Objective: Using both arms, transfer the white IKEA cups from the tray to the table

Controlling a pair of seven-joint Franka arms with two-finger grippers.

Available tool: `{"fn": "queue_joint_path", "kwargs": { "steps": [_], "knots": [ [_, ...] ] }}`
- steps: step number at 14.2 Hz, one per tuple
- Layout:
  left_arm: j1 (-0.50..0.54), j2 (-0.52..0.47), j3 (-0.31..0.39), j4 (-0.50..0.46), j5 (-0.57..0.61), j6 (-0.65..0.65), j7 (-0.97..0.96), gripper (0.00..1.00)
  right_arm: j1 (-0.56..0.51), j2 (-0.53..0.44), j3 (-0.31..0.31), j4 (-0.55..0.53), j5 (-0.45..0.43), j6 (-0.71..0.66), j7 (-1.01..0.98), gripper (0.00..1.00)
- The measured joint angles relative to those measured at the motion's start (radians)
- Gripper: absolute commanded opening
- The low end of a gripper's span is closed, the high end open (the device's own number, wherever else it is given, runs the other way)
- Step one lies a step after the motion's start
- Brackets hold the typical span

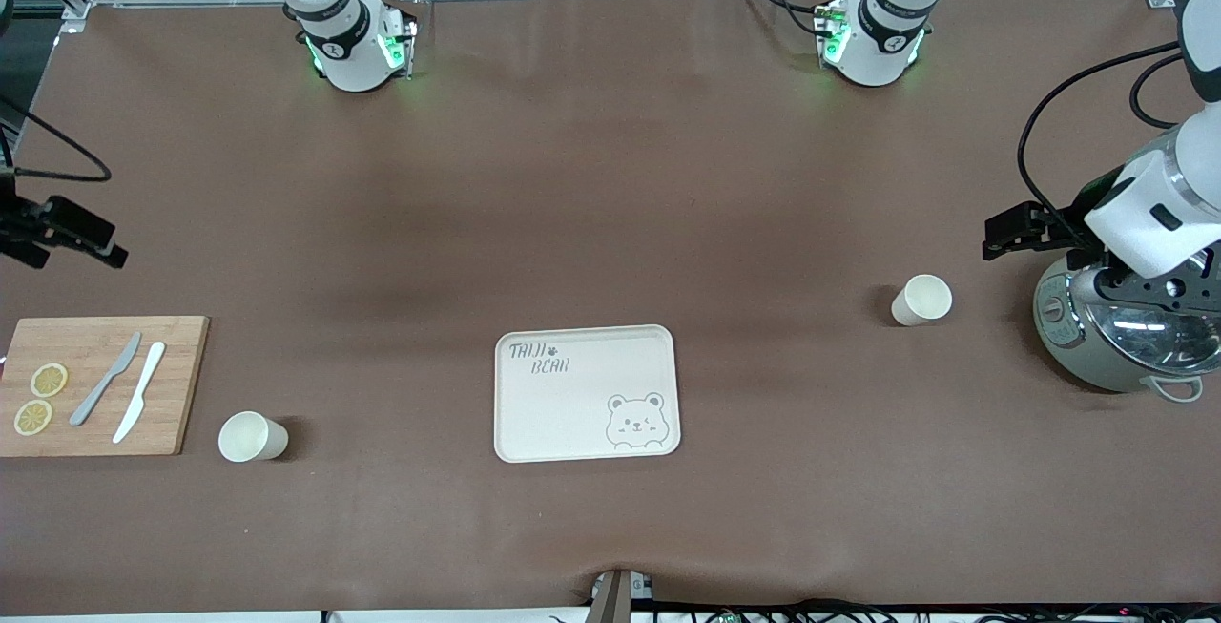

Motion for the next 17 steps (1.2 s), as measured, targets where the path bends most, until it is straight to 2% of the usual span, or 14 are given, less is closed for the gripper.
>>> {"fn": "queue_joint_path", "kwargs": {
  "steps": [9,14,17],
  "knots": [
    [0.000,-0.001,-0.012,0.001,0.000,0.041,0.015,1.00,0.025,-0.081,0.002,-0.080,-0.036,-0.032,0.039,1.00],
    [-0.008,-0.035,-0.084,0.006,0.003,0.041,0.000,1.00,0.025,-0.081,0.002,-0.084,-0.038,-0.045,0.041,1.00],
    [-0.012,-0.040,-0.097,0.005,0.013,0.041,-0.016,1.00,0.026,-0.081,0.002,-0.084,-0.038,-0.046,0.041,1.00]
  ]
}}
